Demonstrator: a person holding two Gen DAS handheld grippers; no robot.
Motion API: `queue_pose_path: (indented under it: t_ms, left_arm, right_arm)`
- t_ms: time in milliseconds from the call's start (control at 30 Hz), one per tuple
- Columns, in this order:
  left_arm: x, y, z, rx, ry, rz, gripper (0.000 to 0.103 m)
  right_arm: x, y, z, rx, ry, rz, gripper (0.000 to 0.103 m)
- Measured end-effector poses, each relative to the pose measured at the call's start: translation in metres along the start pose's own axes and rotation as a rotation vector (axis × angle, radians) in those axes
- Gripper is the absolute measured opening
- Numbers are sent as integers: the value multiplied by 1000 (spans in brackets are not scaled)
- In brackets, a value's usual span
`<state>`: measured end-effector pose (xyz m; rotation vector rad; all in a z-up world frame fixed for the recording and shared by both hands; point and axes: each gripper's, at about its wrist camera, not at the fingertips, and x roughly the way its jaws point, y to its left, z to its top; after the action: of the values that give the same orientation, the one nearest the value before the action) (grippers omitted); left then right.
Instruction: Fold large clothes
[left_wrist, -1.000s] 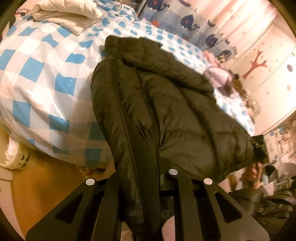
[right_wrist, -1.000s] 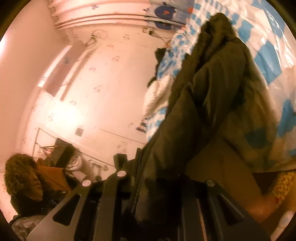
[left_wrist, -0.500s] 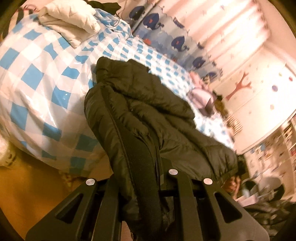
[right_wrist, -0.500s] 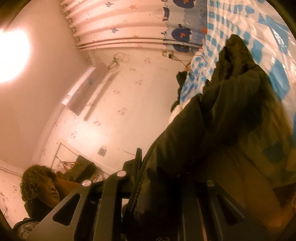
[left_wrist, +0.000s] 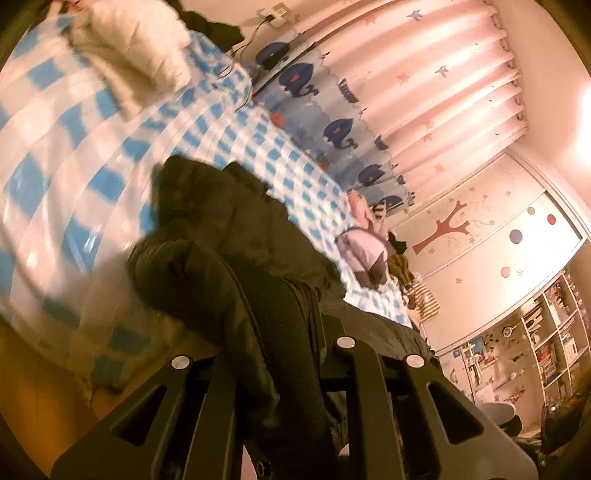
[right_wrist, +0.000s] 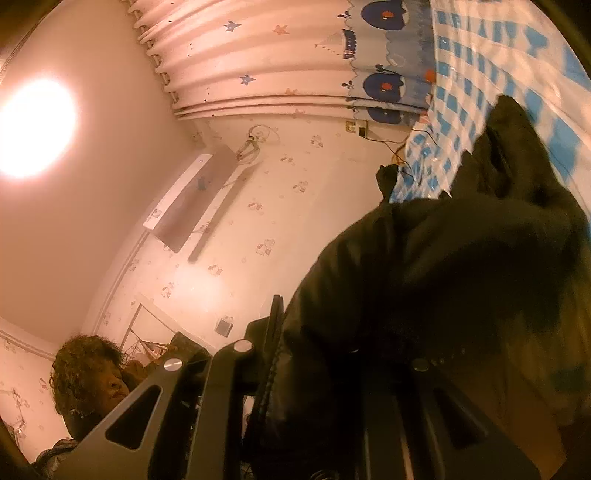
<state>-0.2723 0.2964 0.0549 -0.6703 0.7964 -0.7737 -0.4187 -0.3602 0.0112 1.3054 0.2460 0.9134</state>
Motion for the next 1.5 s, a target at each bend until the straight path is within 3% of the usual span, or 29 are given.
queue_pose_path:
  t_ms: [300, 700, 1133, 1333, 1500]
  left_arm:
    - [34, -16, 73, 21, -59, -66, 9]
    - [103, 5, 157, -28, -78, -50, 9]
    - [222, 95, 216, -201, -29, 111, 9]
    - [260, 131, 225, -247, -13, 184, 9]
    - [302, 167, 222, -288, 59, 276, 14]
  right_arm:
    - [42, 3, 69, -36, -13, -19, 16]
    - [99, -24, 152, -27, -17, -122, 16]
    - [143, -136, 223, 122, -71, -381, 16]
    - [154, -184, 242, 170, -74, -488, 17]
    - [159, -223, 248, 229, -40, -597, 20]
